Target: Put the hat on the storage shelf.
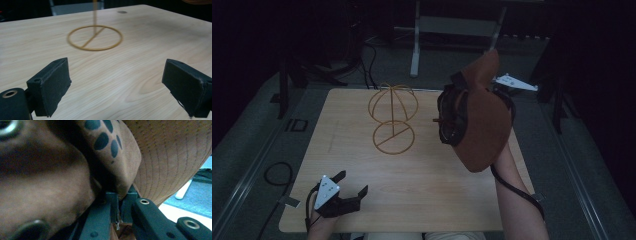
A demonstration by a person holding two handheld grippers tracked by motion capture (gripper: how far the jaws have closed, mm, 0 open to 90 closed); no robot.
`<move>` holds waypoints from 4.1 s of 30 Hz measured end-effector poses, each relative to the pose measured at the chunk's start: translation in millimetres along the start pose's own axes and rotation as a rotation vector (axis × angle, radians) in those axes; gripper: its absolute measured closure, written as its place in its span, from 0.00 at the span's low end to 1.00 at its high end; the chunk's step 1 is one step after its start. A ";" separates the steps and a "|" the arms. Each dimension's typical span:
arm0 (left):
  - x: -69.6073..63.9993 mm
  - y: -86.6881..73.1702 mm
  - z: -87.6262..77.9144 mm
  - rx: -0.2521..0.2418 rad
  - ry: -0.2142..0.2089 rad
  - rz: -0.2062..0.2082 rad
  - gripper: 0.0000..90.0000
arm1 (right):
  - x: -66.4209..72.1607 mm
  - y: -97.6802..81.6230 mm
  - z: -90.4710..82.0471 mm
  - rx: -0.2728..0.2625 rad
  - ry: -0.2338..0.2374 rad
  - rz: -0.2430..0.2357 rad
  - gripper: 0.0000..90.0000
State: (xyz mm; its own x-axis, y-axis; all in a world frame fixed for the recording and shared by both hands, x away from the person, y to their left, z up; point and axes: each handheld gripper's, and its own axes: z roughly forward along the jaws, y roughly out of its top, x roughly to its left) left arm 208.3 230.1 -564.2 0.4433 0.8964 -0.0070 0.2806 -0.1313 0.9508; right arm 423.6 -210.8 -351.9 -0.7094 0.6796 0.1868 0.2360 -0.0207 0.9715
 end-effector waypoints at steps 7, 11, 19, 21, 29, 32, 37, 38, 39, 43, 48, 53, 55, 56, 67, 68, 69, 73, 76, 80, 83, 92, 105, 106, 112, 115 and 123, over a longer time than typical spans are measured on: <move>12.7 -9.0 -16.6 -0.025 0.071 -0.057 0.09 | 19.8 15.2 33.9 0.022 -0.021 -0.068 0.97; 17.2 -10.9 -18.7 -0.036 0.069 -0.091 0.09 | 28.4 27.2 50.3 0.020 -0.020 -0.074 0.97; 16.7 -11.1 -16.1 -0.045 0.058 -0.086 0.09 | 57.1 51.0 89.9 0.014 -0.103 -0.162 0.96; 16.4 -10.7 -16.3 -0.047 0.057 -0.080 0.09 | 64.8 53.4 101.3 0.019 -0.096 -0.173 0.96; 17.3 -10.6 -17.0 -0.054 0.049 -0.086 0.09 | 91.8 42.2 144.1 0.105 -0.047 -0.202 0.96; 17.3 -10.5 -17.1 -0.057 0.043 -0.092 0.09 | 98.9 36.7 155.4 0.145 -0.002 -0.200 0.96; 18.0 -10.5 -17.6 -0.060 0.037 -0.096 0.09 | 115.6 25.2 175.2 0.246 0.043 -0.239 0.91; 18.0 -10.5 -17.8 -0.059 0.037 -0.094 0.09 | 117.5 21.9 179.3 0.266 0.038 -0.250 0.88; 17.9 -10.6 -17.7 -0.059 0.035 -0.095 0.09 | 118.2 18.6 183.3 0.287 0.035 -0.247 0.84; 18.4 -11.0 -18.0 -0.063 0.031 -0.101 0.09 | 118.1 7.6 192.6 0.315 0.061 -0.220 0.62; 20.0 -11.7 -17.6 -0.060 0.031 -0.109 0.09 | 115.9 9.6 193.8 0.354 0.075 -0.195 0.43; 20.8 -12.9 -17.1 -0.052 0.036 -0.110 0.09 | 113.6 7.2 189.9 0.364 0.104 -0.170 0.30; 20.9 -13.5 -16.3 -0.050 0.036 -0.110 0.09 | 112.6 6.0 186.4 0.361 0.117 -0.178 0.22; 20.9 -13.5 -16.1 -0.047 0.035 -0.107 0.09 | 112.1 5.9 183.7 0.356 0.119 -0.182 0.22; 19.6 -14.0 -14.1 -0.041 0.037 -0.105 0.09 | 95.4 1.0 151.8 0.329 0.143 -0.195 0.18; 20.0 -14.3 -13.8 -0.038 0.039 -0.105 0.09 | 94.0 -0.8 149.0 0.332 0.141 -0.198 0.18; 20.3 -14.6 -13.5 -0.041 0.037 -0.110 0.09 | 92.9 -2.2 146.8 0.330 0.139 -0.194 0.18; 21.2 -15.3 -13.3 -0.037 0.035 -0.116 0.09 | 89.6 -12.0 133.1 0.330 0.151 -0.194 0.18; 20.8 -15.6 -13.1 -0.037 0.033 -0.115 0.09 | 85.8 -19.2 123.1 0.333 0.150 -0.198 0.18; 20.9 -16.0 -13.4 -0.035 0.037 -0.116 0.09 | 79.3 -23.3 109.0 0.313 0.148 -0.191 0.18; 21.0 -16.2 -14.7 -0.039 0.036 -0.125 0.09 | 74.9 -25.1 99.4 0.303 0.139 -0.196 0.18; 21.2 -16.9 -13.5 -0.032 0.035 -0.122 0.09 | 63.3 -41.1 74.8 0.311 0.130 -0.197 0.18; 20.4 -17.1 -12.8 -0.022 0.034 -0.119 0.09 | 42.9 -79.7 34.6 0.322 0.111 -0.179 0.18; 20.4 -17.0 -12.8 -0.024 0.029 -0.125 0.09 | 41.1 -83.7 30.6 0.321 0.101 -0.182 0.18; 18.6 -16.8 -11.6 -0.017 0.025 -0.114 0.09 | 28.7 -107.8 10.6 0.346 0.079 -0.155 0.18; 18.6 -16.7 -10.6 -0.019 0.024 -0.114 0.09 | 20.9 -126.2 -1.7 0.367 0.058 -0.140 0.19; 18.0 -16.8 -9.7 -0.011 0.025 -0.112 0.09 | 8.5 -171.0 -22.4 0.404 0.074 -0.132 0.19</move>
State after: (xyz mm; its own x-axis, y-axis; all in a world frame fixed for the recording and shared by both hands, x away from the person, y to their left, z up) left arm 203.3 252.5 -577.3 0.3884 0.9154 -0.1057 0.3172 -0.0251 0.9480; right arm 362.3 -217.9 -513.2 -0.7933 0.6023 0.0887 0.3706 0.3622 0.8553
